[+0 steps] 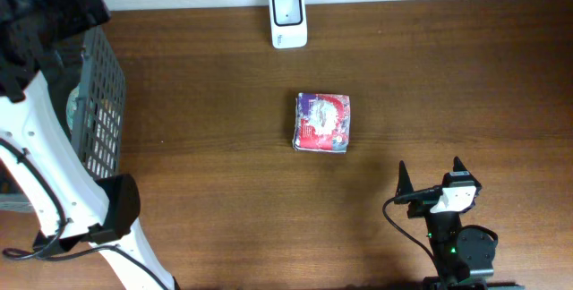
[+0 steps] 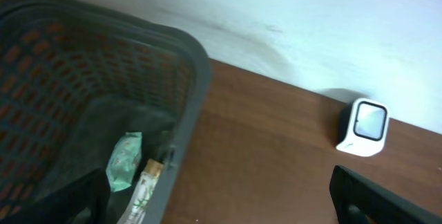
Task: Scan the item barcode
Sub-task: 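Move the left gripper back into the grey basket, then grasp the green wrapped packet with the left gripper and lift it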
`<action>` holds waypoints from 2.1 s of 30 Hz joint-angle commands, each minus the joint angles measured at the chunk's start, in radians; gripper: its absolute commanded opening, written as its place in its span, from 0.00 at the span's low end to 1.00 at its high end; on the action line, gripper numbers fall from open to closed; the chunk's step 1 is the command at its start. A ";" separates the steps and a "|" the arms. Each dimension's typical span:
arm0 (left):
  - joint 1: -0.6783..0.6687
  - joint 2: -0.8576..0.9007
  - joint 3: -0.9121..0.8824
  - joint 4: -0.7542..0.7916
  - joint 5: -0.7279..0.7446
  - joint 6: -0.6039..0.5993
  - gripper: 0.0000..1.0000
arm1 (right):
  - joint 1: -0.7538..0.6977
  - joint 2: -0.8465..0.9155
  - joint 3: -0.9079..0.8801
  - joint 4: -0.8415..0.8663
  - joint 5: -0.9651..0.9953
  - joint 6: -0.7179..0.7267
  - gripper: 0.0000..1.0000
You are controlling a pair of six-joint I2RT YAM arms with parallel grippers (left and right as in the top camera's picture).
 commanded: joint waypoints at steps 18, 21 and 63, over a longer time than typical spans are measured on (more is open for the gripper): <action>0.360 -0.009 -0.666 0.323 0.132 0.127 0.98 | -0.006 -0.007 -0.008 -0.002 0.009 0.004 0.99; 0.331 -0.007 -0.818 0.423 0.022 0.127 0.98 | -0.006 -0.006 -0.008 -0.002 0.009 0.004 0.99; 0.308 -0.453 -1.004 0.736 0.127 -0.216 0.00 | -0.006 -0.006 -0.008 -0.002 0.009 0.004 0.99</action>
